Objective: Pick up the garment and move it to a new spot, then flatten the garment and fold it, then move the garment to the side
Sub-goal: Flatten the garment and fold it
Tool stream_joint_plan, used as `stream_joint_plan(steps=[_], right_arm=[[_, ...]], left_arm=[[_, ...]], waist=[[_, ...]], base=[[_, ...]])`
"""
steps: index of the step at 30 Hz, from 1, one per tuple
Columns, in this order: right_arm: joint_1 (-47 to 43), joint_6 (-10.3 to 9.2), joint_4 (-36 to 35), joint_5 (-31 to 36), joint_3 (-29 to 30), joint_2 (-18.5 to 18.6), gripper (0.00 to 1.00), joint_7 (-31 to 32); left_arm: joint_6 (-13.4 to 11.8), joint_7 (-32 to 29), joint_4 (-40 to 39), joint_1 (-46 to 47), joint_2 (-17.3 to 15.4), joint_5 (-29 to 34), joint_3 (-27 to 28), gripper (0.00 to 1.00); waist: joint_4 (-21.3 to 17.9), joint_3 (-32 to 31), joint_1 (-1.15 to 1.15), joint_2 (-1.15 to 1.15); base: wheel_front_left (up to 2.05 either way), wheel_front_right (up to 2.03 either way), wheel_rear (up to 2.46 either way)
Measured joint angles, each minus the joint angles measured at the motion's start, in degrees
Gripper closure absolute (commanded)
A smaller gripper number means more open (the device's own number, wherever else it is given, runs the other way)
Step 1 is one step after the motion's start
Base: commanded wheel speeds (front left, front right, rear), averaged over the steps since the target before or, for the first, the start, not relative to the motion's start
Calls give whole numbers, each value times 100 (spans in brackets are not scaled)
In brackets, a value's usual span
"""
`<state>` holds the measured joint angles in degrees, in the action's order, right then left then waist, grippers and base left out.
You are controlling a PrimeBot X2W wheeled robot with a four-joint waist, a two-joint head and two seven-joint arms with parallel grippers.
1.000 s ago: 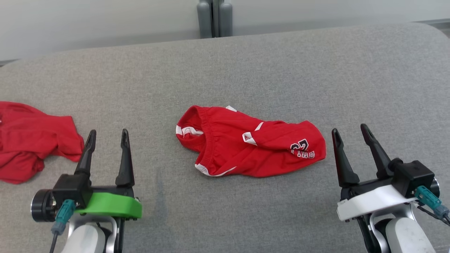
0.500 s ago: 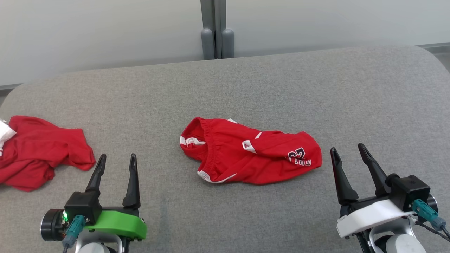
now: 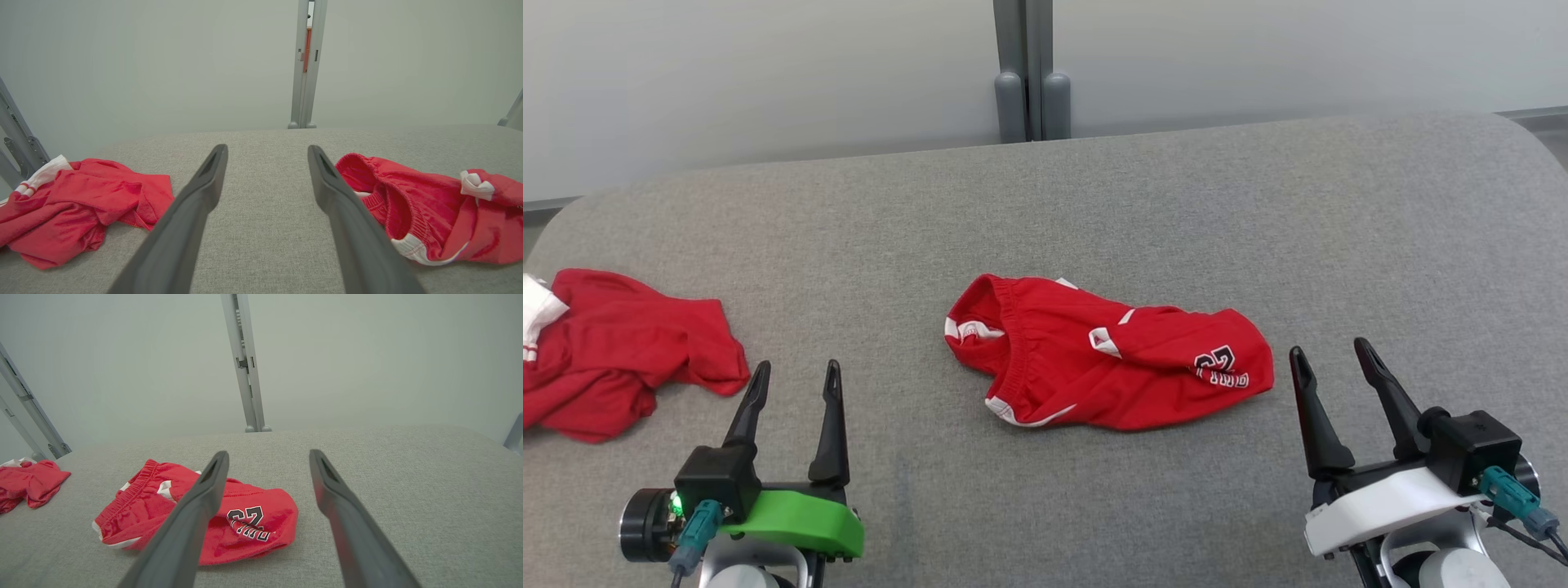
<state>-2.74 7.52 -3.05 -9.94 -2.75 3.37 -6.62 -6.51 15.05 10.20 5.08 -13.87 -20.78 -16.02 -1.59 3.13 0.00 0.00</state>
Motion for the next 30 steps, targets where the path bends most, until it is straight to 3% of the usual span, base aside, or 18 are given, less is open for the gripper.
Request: stream_joint_plan(steps=[8, 22, 28, 29, 30], right_arm=[[48, 0, 12, 15, -79, 111, 0, 133], [1116, 0, 631, -7, -1214, 853, 0, 810], [1447, 0, 916, 448, -1461, 1151, 0, 1192], [1470, 0, 958, 516, -1441, 1166, 15, 1254], [1485, 0, 968, 572, -1416, 1163, 67, 1271]], left_arm=[[44, 0, -101, 236, 57, 79, -78, 0], [221, 8, -389, 983, 605, 436, -124, 0], [308, 8, -422, 1078, 759, 595, -16, 0], [325, 8, -420, 1078, 771, 621, 5, 0], [343, 8, -421, 1078, 779, 632, 31, 0]], waist=[[161, 159, 0, 0], [938, 846, 0, 0], [1257, 1149, 0, 0], [1293, 1195, 0, 0], [1318, 1231, 0, 0]], base=[[0, 0, 0], [0, 0, 0], [0, 0, 0], [0, 0, 0], [0, 0, 0]])
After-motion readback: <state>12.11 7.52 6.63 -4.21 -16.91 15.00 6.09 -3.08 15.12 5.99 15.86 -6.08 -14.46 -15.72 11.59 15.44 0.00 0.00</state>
